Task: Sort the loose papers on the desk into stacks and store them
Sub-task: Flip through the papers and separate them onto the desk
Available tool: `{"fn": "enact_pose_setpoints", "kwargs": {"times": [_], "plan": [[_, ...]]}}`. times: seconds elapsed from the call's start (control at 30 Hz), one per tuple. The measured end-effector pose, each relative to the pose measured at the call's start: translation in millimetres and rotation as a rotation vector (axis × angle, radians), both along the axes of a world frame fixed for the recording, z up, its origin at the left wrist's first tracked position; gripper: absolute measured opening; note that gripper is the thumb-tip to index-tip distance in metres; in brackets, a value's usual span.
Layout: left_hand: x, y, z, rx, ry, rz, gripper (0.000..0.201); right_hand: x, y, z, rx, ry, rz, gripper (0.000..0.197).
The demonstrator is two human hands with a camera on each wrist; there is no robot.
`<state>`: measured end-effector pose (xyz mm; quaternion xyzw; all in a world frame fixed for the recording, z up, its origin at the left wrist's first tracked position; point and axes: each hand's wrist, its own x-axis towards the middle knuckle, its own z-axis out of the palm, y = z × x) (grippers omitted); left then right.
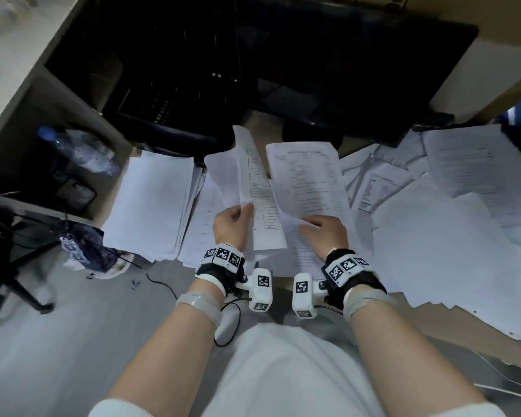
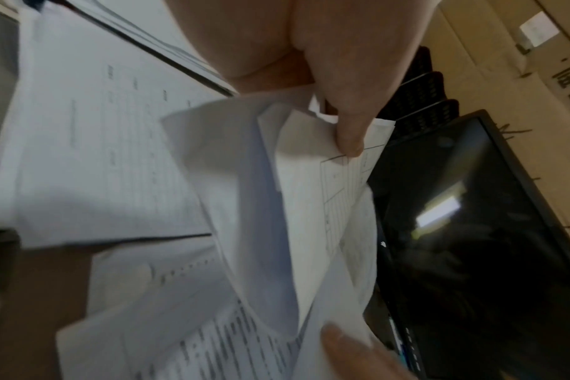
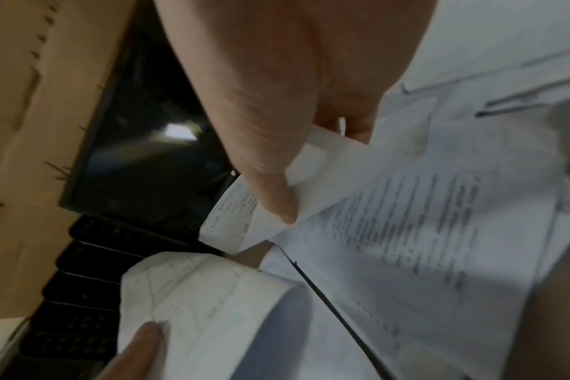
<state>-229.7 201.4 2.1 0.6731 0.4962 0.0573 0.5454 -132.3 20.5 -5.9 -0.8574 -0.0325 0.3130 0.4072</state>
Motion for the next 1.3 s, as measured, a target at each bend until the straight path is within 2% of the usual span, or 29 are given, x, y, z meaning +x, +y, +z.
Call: {"fn": "enact_pose_setpoints", "kwargs": {"times": [0.2, 0.4, 0.5, 0.57, 0.67, 0.7, 0.8, 0.9, 1.0, 1.17, 1.3], "plan": [[-24, 37, -12, -0.012, 0.058, 0.005, 0.024, -22, 23, -38, -0.229, 0.069, -0.07, 0.017], [-28, 52, -25, -0.062, 0.06, -0.067, 0.016, -30, 43, -50, -0.187, 0.114, -0.048, 0.028], [-24, 53, -21, -0.066, 0.029, -0.087, 0.011, -31, 50, -48, -0.131, 0.194, -0.048, 0.05], [-21, 53, -22, -0.064, 0.02, -0.089, 0.016, -28, 54, -43, -0.088, 0.202, -0.045, 0.061], [-16, 52, -20, -0.048, 0.017, -0.056, 0.045, -16, 64, -26, 0.094, 0.223, -0.119, 0.052], [-15, 50, -21, -0.05, 0.013, -0.045, 0.047, -13, 68, -21, 0.159, 0.244, -0.115, 0.05], [-13, 40, -13, -0.027, -0.023, -0.048, 0.033, -8, 73, -9, 0.256, 0.289, -0.022, 0.047], [-15, 29, -5, -0.029, -0.047, -0.001, 0.036, -12, 71, -2, 0.251, 0.311, 0.024, 0.039], [-22, 22, -2, -0.035, -0.063, 0.026, 0.039, -16, 66, -3, 0.23, 0.323, 0.008, 0.027], [-43, 21, -2, 0.031, -0.044, 0.058, 0.032, -22, 67, -8, 0.214, 0.264, -0.007, 0.014], [-59, 33, 2, 0.092, -0.012, 0.14, 0.023, -27, 78, -10, 0.18, 0.182, -0.069, 0.015]]}}
